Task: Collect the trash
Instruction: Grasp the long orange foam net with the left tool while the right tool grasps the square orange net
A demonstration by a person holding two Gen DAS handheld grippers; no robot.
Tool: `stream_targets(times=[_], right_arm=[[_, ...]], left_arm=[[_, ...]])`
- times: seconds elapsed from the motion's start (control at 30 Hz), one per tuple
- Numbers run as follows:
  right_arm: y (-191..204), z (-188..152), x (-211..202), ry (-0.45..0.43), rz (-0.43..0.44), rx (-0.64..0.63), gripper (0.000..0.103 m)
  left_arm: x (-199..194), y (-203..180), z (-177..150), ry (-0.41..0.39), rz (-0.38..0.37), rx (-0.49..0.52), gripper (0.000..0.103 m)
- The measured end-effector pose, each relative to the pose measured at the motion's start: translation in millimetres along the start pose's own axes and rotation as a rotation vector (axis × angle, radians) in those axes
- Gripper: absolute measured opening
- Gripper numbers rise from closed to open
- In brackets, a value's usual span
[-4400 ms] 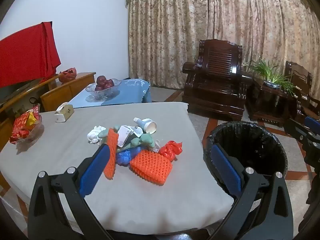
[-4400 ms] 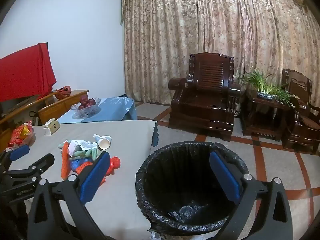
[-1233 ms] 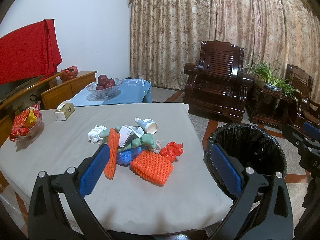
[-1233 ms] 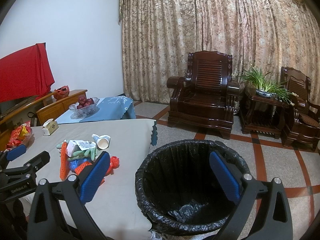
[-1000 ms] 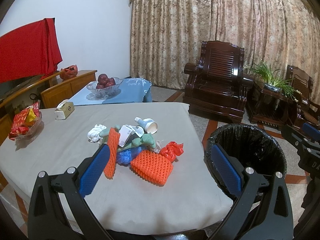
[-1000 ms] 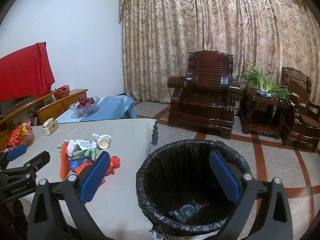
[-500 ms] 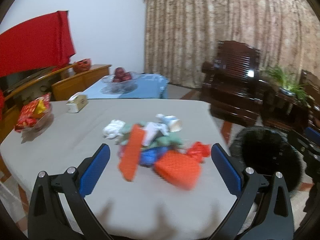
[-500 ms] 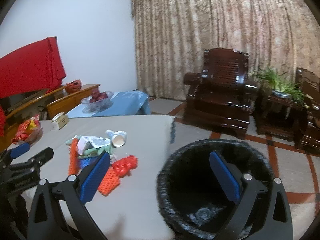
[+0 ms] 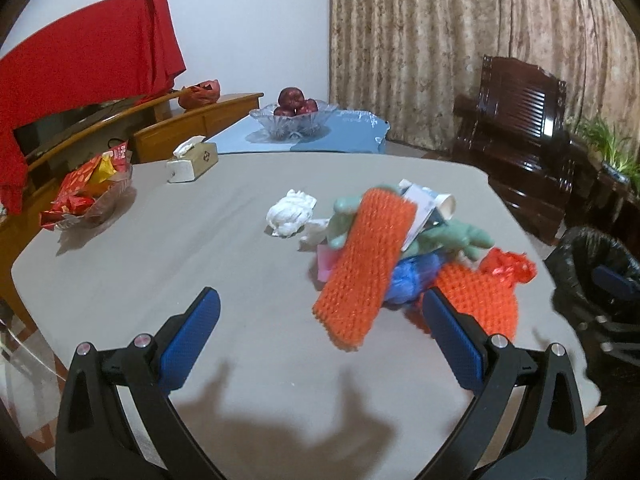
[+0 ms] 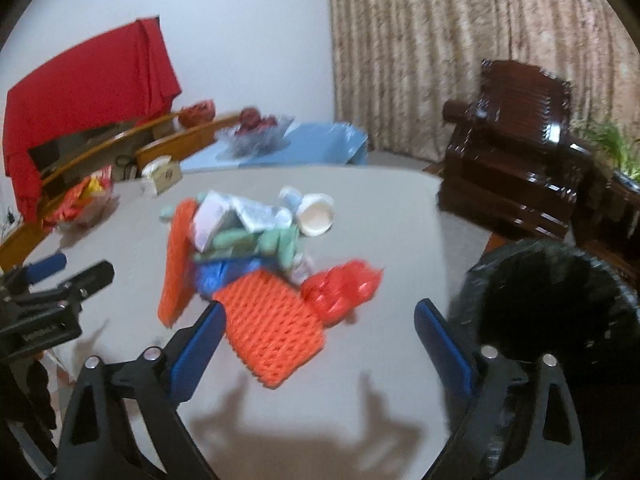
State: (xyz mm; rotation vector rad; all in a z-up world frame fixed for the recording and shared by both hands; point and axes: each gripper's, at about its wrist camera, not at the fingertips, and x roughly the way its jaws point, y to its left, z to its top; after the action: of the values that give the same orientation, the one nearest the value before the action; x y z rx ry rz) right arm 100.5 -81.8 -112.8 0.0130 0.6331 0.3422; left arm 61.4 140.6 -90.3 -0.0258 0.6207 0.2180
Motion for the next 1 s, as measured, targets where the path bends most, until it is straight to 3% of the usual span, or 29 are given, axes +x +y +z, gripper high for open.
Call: stream_targets(times=[0.33, 0.43, 0.5, 0.53, 0.6, 0.63, 0.7, 0.83, 0.9, 0.97, 1.0], right_arm=[[5, -17, 55, 0.142, 0.02, -0.01, 0.077], [4, -20, 58, 0.158, 0.063, -0.001, 0.065], [5, -19, 58, 0.166, 0.109, -0.001, 0.046], [5, -19, 57, 0.164, 0.121, -0.002, 0.043], [6, -17, 53, 0.161, 0.139, -0.008, 0.027], [4, -16, 51, 0.163, 0.151, -0.002, 0.026], [2, -12, 47, 0.159, 0.165, 0.011, 0.018], [1, -6, 36, 0.126, 0.168, -0.001, 0.017], [2, -3, 31, 0.11, 0.164, -0.014, 0.017], [4, 0, 24, 0.094, 0.165, -0.018, 0.017], [4, 2, 22, 0.087, 0.167, -0.018, 0.016]], left_arm=[[36, -3, -16, 0.05, -0.02, 0.02, 0.098], [45, -5, -20, 0.059, -0.019, 0.028, 0.098], [50, -8, -21, 0.065, -0.021, 0.032, 0.098], [53, -11, -21, 0.066, -0.02, 0.035, 0.098], [57, -15, -20, 0.067, -0.021, 0.04, 0.096], [60, -17, -20, 0.067, -0.024, 0.044, 0.093], [66, -22, -19, 0.074, -0.025, 0.051, 0.084], [79, -25, -17, 0.101, -0.035, 0.044, 0.066], [85, -26, -16, 0.113, -0.029, 0.051, 0.05], [89, -24, -15, 0.134, -0.058, 0.035, 0.027], [90, -23, -15, 0.136, -0.065, 0.029, 0.022]])
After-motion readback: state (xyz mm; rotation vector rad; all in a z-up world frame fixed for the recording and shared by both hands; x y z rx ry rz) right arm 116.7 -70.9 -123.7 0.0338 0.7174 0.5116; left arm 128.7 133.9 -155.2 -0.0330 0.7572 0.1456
